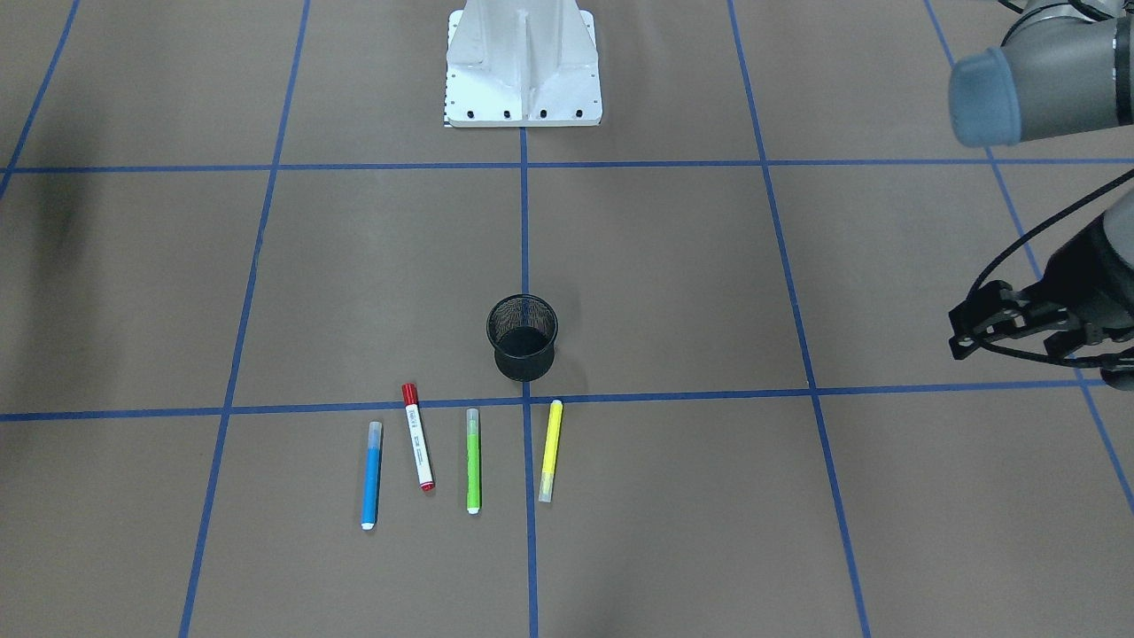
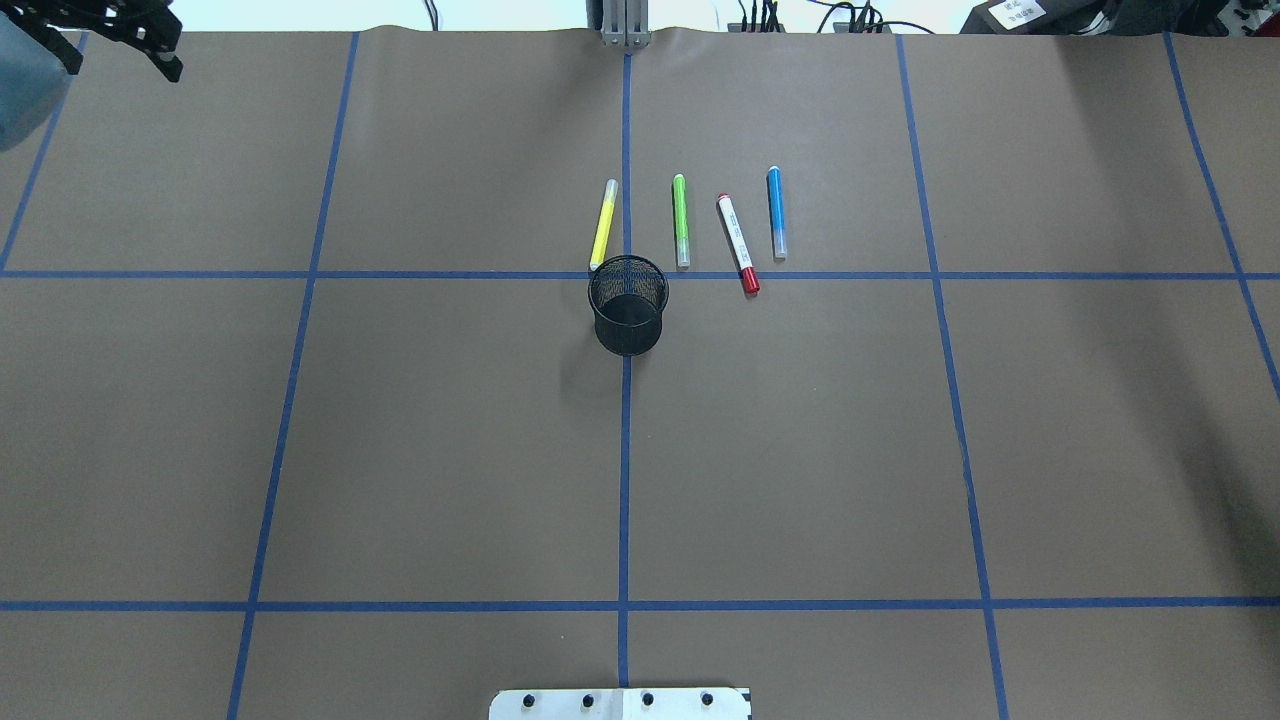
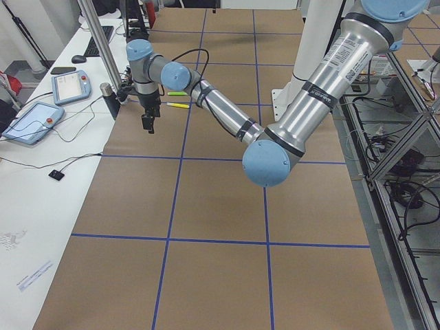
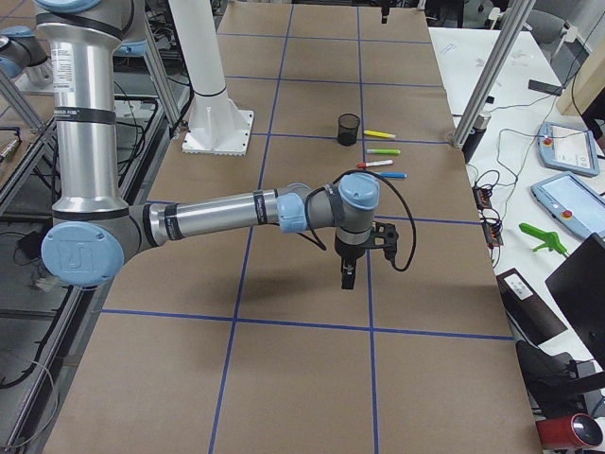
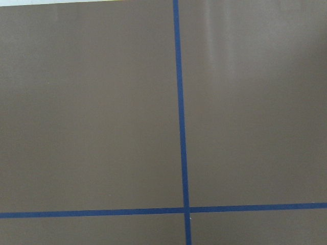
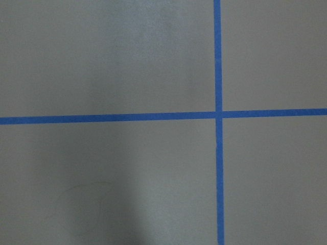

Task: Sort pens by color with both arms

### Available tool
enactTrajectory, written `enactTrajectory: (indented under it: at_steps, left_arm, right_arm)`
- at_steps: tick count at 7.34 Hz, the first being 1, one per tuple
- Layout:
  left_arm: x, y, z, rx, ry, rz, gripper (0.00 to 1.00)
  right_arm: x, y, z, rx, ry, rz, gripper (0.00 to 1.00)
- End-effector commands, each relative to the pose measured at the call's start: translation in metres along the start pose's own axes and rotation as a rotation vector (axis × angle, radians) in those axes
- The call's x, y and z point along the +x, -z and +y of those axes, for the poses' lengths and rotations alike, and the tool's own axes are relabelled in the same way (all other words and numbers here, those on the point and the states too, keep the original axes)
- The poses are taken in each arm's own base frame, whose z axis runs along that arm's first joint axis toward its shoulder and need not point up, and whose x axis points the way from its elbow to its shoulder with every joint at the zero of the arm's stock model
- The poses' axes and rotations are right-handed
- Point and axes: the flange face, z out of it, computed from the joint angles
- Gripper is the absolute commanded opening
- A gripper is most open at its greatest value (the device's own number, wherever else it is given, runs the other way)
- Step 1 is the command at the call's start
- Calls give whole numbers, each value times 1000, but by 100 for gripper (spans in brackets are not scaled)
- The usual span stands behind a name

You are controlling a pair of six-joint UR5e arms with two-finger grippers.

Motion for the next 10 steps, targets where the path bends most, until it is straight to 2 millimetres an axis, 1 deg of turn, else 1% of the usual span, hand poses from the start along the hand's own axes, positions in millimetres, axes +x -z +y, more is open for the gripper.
enactTrajectory:
  at_steps: [1, 2, 3, 4, 5, 6, 7, 8, 9, 10]
  left_arm:
    - [-53, -1, -2, -34, -48, 21, 100]
    - [-65, -1, -5, -36, -60, 15, 100]
    - [-77, -5, -1, -43, -58, 11, 100]
    - [-91, -7, -1, -50, -74, 4, 100]
    - [-118, -7, 0, -54, -87, -4, 100]
    - [-150, -15, 7, -72, -105, -12, 100]
    - [-178, -11, 6, -72, -126, -16, 100]
    - [-199, -4, 6, -69, -146, -19, 100]
    - [-214, -4, 6, -72, -151, -20, 100]
    - [-252, -8, 9, -89, -148, -17, 100]
  right_arm:
    - [27, 4, 9, 7, 11, 5, 100]
    - [32, 1, 12, -1, 4, 5, 100]
    - [36, -2, 14, -7, 17, 6, 100]
    - [40, -6, 19, -16, 11, 6, 100]
    - [42, -8, 23, -21, 7, 6, 100]
    - [45, -11, 28, -28, 8, 6, 100]
    - [46, -11, 31, -23, 15, 3, 100]
    - [51, -17, 37, -9, 25, 1, 100]
    - [53, -19, 41, -7, 26, 1, 100]
    - [53, -19, 41, -7, 25, 1, 100]
